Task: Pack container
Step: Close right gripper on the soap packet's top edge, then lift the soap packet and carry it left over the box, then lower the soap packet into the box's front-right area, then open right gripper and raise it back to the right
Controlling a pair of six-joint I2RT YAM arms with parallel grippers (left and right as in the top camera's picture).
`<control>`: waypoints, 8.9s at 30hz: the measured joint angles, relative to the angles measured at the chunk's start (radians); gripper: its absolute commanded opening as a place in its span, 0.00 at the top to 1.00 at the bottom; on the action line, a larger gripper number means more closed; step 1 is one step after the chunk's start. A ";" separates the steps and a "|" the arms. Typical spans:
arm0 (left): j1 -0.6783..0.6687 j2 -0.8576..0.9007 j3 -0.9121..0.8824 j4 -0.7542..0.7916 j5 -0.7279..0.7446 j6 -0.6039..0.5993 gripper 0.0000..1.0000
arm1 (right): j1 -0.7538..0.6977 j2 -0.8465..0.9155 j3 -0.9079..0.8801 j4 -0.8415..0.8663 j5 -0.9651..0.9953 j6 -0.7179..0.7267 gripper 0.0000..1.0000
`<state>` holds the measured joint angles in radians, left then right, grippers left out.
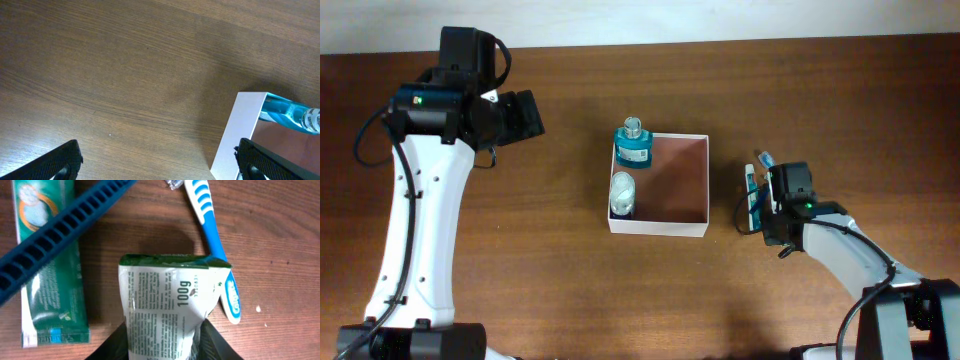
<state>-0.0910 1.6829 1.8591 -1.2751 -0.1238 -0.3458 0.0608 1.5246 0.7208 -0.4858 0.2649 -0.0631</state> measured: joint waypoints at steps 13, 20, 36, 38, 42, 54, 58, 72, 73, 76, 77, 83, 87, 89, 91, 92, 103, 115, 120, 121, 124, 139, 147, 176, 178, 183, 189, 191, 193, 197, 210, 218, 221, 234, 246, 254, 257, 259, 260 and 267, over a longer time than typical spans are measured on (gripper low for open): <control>0.000 0.000 0.000 0.000 0.000 0.000 0.01 | 0.000 -0.180 0.277 -0.219 -0.236 0.099 0.66; 0.000 0.000 0.000 0.000 0.000 0.000 0.00 | 0.011 -0.200 0.283 -0.231 -0.479 0.261 0.66; 0.000 0.000 0.000 0.000 0.000 0.000 0.01 | 0.376 -0.200 0.283 -0.043 -0.487 0.487 0.65; 0.000 0.000 0.000 0.000 0.000 0.000 0.01 | 0.407 -0.200 0.283 -0.049 -0.444 0.494 0.65; 0.000 0.000 0.000 0.000 0.000 0.000 0.01 | 0.419 -0.200 0.283 -0.095 -0.355 0.493 0.61; 0.000 0.000 0.000 0.000 0.000 0.000 0.01 | 0.333 -0.200 0.283 -0.185 -0.278 0.389 0.60; 0.000 0.000 0.000 0.000 0.000 0.000 0.01 | 0.278 -0.200 0.283 -0.216 -0.272 0.340 0.60; 0.000 0.000 0.000 0.000 0.000 0.000 0.01 | 0.100 -0.200 0.283 -0.322 -0.261 -0.080 0.56; 0.000 0.000 0.000 0.000 0.000 0.000 0.01 | 0.094 -0.199 0.283 -0.326 -0.262 -0.093 0.56; 0.000 0.000 0.000 0.000 0.000 0.000 0.01 | 0.089 -0.189 0.283 -0.340 -0.278 -0.115 0.56; 0.000 0.000 0.000 0.000 0.000 0.000 0.01 | 0.089 -0.179 0.283 -0.348 -0.291 -0.121 0.56; 0.000 0.000 0.000 0.000 0.000 0.000 0.01 | 0.089 -0.086 0.283 -0.388 -0.339 -0.132 0.56; 0.000 0.000 0.000 0.000 0.000 0.000 0.01 | 0.089 -0.021 0.283 -0.390 -0.349 -0.137 0.56; 0.000 0.000 0.000 0.000 0.000 0.000 0.01 | 0.089 0.003 0.283 -0.393 -0.354 -0.151 0.55; 0.000 0.000 0.000 0.000 0.000 0.000 0.00 | 0.089 0.023 0.283 -0.393 -0.378 -0.180 0.55; 0.000 0.000 0.000 0.000 0.000 0.000 0.01 | 0.089 0.031 0.283 -0.393 -0.397 -0.198 0.54; 0.000 0.000 0.000 0.000 0.000 0.000 0.01 | 0.089 0.050 0.283 -0.372 -0.496 -0.339 0.34; 0.000 0.000 0.000 0.000 0.000 0.000 0.01 | 0.089 0.050 0.207 -0.254 -0.504 -0.413 0.27; 0.000 0.000 0.000 0.000 0.000 0.000 0.01 | 0.089 0.050 0.203 -0.245 -0.504 -0.431 0.27; 0.000 0.000 0.000 0.000 0.000 0.000 0.01 | 0.089 0.051 0.202 -0.241 -0.504 -0.435 0.27; 0.000 0.000 0.000 0.000 0.000 0.000 0.01 | 0.089 0.064 0.187 -0.212 -0.504 -0.443 0.27; 0.000 0.000 0.000 0.000 0.000 0.000 0.01 | 0.089 0.130 0.140 -0.152 -0.499 -0.459 0.51; 0.000 0.000 0.000 0.000 0.000 0.000 0.01 | 0.089 0.127 0.141 -0.153 -0.501 -0.441 0.71; 0.000 0.000 0.000 0.000 0.000 0.000 0.01 | 0.199 0.124 0.579 -0.412 -0.649 0.170 0.82; 0.000 0.000 0.000 0.000 0.000 0.000 0.01 | 0.228 0.124 0.579 -0.362 -0.650 0.225 0.82; 0.000 0.000 0.000 0.000 0.000 0.000 0.01 | 0.312 0.124 0.580 -0.270 -0.617 0.353 0.82; 0.000 0.000 0.000 0.000 0.000 0.000 0.01 | 0.396 0.124 0.580 -0.232 -0.485 0.481 0.82; 0.000 0.000 0.000 0.000 0.000 0.000 0.01 | 0.414 0.125 0.580 -0.224 -0.445 0.504 0.81; 0.000 0.000 0.000 0.000 0.000 0.000 0.01 | 0.426 0.129 0.580 -0.217 -0.411 0.518 0.81; 0.000 0.000 0.000 0.000 0.000 0.000 0.01 | 0.432 0.159 0.580 -0.214 -0.372 0.534 0.81; 0.000 0.000 0.000 0.000 0.000 0.000 0.01 | 0.432 0.287 0.580 -0.211 -0.287 0.539 0.81; 0.000 0.000 0.000 0.000 0.000 0.000 0.01 | 0.432 0.328 0.580 -0.199 -0.253 0.539 0.81; 0.000 0.000 0.000 0.000 0.000 0.000 0.01 | 0.432 0.328 0.580 -0.197 -0.253 0.539 0.72; 0.000 0.000 0.000 0.000 0.000 0.000 0.01 | 0.432 0.328 0.583 -0.208 -0.267 0.529 0.67; 0.000 0.000 0.000 0.000 0.000 0.000 0.01 | 0.402 0.113 0.777 -0.566 -0.220 0.451 0.67; 0.000 0.000 0.000 0.000 0.000 0.000 0.01 | 0.196 -0.040 0.794 -0.735 -0.135 0.442 0.14; 0.000 0.000 0.000 0.000 0.000 0.000 0.01 | 0.123 -0.034 0.782 -0.755 -0.127 0.442 0.02; 0.000 0.000 0.000 0.000 0.000 0.000 0.01 | 0.082 -0.029 0.761 -0.756 -0.127 0.437 0.01; 0.000 0.000 0.000 0.000 0.000 0.000 0.01 | 0.063 -0.022 0.748 -0.756 -0.127 0.437 0.01; 0.000 0.000 0.000 0.000 0.000 0.000 0.01 | 0.010 0.057 0.678 -0.676 -0.127 0.436 0.04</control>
<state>-0.0910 1.6829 1.8591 -1.2751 -0.1234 -0.3458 0.0704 1.5818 1.3991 -1.1622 0.1383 0.3733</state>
